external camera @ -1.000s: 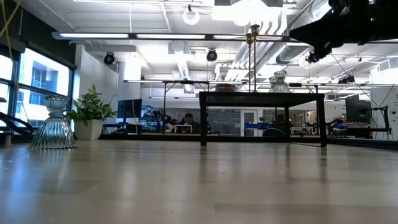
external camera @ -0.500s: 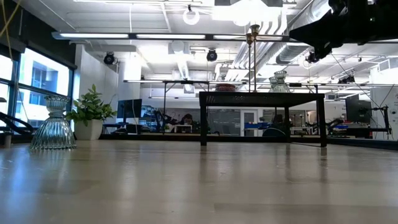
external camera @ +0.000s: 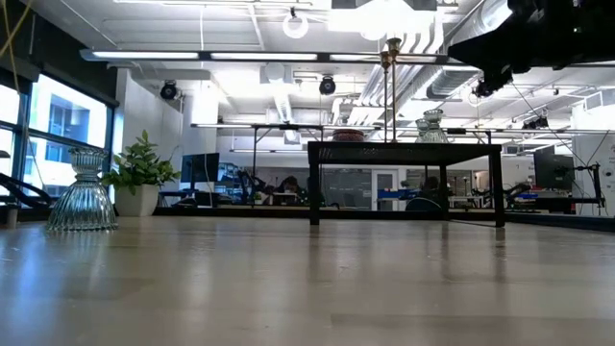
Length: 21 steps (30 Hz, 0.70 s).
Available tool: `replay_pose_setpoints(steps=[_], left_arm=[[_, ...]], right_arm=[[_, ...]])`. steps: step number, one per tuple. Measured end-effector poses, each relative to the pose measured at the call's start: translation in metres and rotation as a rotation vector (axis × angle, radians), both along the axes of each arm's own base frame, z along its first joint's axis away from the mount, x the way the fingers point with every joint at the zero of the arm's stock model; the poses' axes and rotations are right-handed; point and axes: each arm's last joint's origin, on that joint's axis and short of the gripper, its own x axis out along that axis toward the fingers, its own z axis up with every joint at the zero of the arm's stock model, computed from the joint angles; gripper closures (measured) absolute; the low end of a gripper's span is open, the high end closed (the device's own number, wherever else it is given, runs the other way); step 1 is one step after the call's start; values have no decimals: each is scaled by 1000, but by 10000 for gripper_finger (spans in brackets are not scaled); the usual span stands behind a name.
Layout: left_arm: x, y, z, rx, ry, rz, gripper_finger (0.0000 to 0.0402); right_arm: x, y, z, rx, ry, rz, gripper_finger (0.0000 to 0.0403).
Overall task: Pick & Place candle stick holders
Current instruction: Put the gold candle holder on the shelf aligned with the other gold candle holder
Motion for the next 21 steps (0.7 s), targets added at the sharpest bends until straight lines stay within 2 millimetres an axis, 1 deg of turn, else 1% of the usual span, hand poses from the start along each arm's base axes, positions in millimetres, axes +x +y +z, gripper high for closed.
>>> replay_pose_setpoints(steps=[2, 5, 7, 8, 10, 12, 14, 16, 18, 21], left_arm=[[11, 8, 6, 40, -10, 34, 391], [37, 26, 12, 85, 41, 42, 386], [57, 39, 16, 110, 87, -35, 392], [69, 46, 19, 103, 87, -101, 394], [87, 62, 23, 81, 32, -242, 393], [101, 82, 25, 61, -36, -344, 392], [114, 105, 28, 34, -88, -399, 394], [125, 128, 31, 35, -121, -409, 396], [133, 149, 33, 48, -141, -380, 396], [144, 169, 40, 83, -165, -325, 396]], right_arm=[[1, 2, 0, 0, 1, 60, 402], [3, 5, -1, 13, 8, 85, 402], [6, 9, -4, 34, 28, 63, 402], [7, 11, -6, 41, 42, 56, 402], [11, 19, -10, 54, 75, 63, 402], [14, 27, -14, 65, 111, 63, 402], [17, 36, -19, 80, 145, 53, 402], [21, 45, -23, 102, 177, 34, 402], [26, 53, -27, 124, 188, 15, 402], [37, 64, -35, 117, 199, -7, 395]])
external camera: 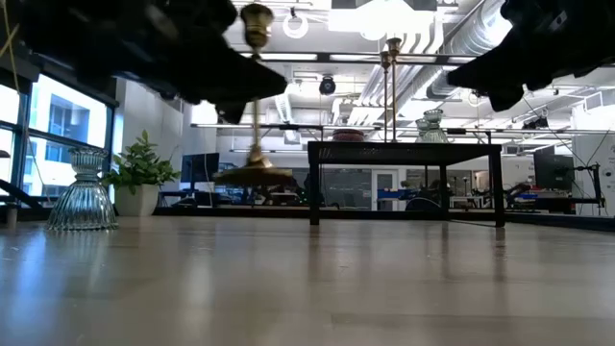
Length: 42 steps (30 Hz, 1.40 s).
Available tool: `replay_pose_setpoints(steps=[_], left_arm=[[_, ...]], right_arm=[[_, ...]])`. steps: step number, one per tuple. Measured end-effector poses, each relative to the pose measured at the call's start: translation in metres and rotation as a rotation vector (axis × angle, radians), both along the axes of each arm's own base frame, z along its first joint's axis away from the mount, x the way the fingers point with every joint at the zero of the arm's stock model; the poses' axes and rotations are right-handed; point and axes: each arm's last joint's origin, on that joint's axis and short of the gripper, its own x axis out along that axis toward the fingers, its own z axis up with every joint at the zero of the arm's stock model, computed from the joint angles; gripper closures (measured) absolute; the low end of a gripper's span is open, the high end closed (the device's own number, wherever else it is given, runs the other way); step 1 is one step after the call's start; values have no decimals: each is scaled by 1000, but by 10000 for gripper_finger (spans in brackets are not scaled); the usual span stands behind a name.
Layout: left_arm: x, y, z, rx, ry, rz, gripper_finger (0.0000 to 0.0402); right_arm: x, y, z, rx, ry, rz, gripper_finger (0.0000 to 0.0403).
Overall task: Pick & Place candle stick holders
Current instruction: Put the gold candle holder on the shelf aligned with the other gold candle holder
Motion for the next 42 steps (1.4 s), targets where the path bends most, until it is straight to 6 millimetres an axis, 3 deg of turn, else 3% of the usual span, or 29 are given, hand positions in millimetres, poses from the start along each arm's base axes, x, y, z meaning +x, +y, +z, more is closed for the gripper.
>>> replay_pose_setpoints(steps=[4, 10, 14, 18, 23, 30, 36, 42], left_arm=[[10, 13, 11, 23, -39, 88, 396], [13, 15, 14, 35, -44, 171, 396], [13, 17, 14, 25, -39, 228, 396], [12, 18, 12, 29, -19, 259, 396], [12, 18, 10, 26, 1, 268, 396], [12, 18, 9, 30, 12, 268, 396], [12, 18, 8, 34, 21, 267, 396], [11, 18, 7, 20, 28, 266, 396]], right_arm=[[19, 7, -11, 63, -54, -41, 354], [49, 10, -14, 102, -161, -38, 244], [84, 13, -9, 101, -148, -17, 181], [120, 17, 3, 84, -173, 10, 147], [153, 16, 12, 81, -184, 21, 140], [180, 10, 9, 84, -154, 68, 139], [190, 4, 9, 69, -165, 36, 147], [194, 5, 15, 61, -180, 121, 195]])
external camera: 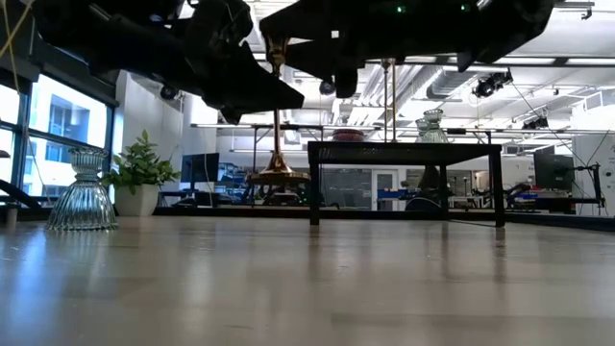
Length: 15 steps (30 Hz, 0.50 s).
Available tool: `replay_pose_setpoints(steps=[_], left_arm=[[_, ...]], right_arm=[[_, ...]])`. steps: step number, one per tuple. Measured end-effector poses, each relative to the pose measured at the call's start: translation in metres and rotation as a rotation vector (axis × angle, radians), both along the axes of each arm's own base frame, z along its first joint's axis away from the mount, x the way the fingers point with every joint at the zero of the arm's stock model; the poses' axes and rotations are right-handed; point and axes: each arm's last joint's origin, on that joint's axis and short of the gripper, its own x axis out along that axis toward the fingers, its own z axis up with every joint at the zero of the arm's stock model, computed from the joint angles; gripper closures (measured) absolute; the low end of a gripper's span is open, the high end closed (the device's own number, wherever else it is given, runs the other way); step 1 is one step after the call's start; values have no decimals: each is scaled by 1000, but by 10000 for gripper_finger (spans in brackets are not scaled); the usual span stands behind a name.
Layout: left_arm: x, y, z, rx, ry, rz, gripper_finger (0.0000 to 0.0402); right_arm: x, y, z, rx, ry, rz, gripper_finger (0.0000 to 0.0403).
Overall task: Pick & Place candle stick holders
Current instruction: Put the gold candle holder on the shelf aligned with the other gold candle holder
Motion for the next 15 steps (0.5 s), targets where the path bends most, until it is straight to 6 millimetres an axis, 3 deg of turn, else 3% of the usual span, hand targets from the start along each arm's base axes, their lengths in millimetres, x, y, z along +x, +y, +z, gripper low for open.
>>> replay_pose_setpoints(steps=[8, 15], left_arm=[[0, 0, 0, -4, 5, -19, 388], [-1, -1, 0, -28, 11, -20, 325]], right_arm=[[0, 0, 0, -3, 5, 13, 269], [0, 0, -1, -30, 11, 25, 291]])
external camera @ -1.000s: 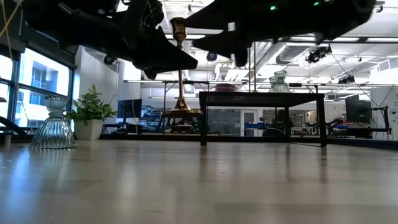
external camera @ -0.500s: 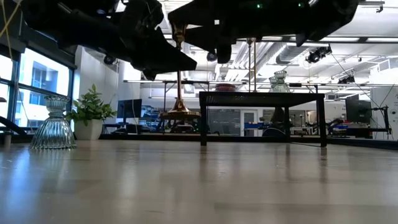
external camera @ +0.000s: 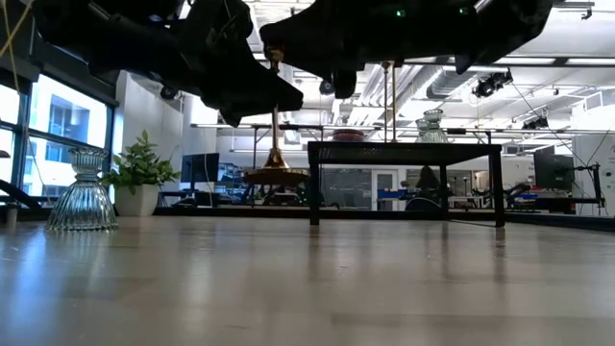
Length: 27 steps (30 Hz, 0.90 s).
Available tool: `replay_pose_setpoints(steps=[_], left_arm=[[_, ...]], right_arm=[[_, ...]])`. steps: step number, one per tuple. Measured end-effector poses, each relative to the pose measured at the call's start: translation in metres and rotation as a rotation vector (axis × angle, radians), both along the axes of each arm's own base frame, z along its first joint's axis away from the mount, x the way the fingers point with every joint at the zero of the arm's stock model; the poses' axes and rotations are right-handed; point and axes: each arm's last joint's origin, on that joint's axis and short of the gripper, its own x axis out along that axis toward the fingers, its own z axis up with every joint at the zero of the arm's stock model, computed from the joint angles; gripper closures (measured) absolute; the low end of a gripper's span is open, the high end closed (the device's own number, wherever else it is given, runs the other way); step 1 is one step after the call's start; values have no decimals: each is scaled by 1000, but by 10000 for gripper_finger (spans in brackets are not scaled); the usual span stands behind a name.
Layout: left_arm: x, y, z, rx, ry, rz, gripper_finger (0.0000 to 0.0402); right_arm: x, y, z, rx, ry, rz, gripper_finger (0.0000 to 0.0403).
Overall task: Pick & Place candle stick holders
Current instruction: Put the gold candle holder on the shelf aligned with the other gold candle holder
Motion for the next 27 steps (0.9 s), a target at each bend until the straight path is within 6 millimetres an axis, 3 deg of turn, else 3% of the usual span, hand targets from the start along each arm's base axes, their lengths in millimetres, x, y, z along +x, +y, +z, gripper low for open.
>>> replay_pose_setpoints(steps=[8, 12, 19, 27], left_arm=[[-13, 2, 16, 1, 42, -18, 216], [-23, 4, 22, 18, 59, -22, 183], [-45, 12, 24, 73, 31, -18, 175], [-63, 42, 27, 33, -35, 42, 191]], right_arm=[[-4, 0, 10, -26, -10, 7, 292], [-10, -1, 21, -44, 0, -1, 292], [-32, -7, 50, -74, 60, -89, 293], [-81, -28, 96, -113, 110, -436, 293]])
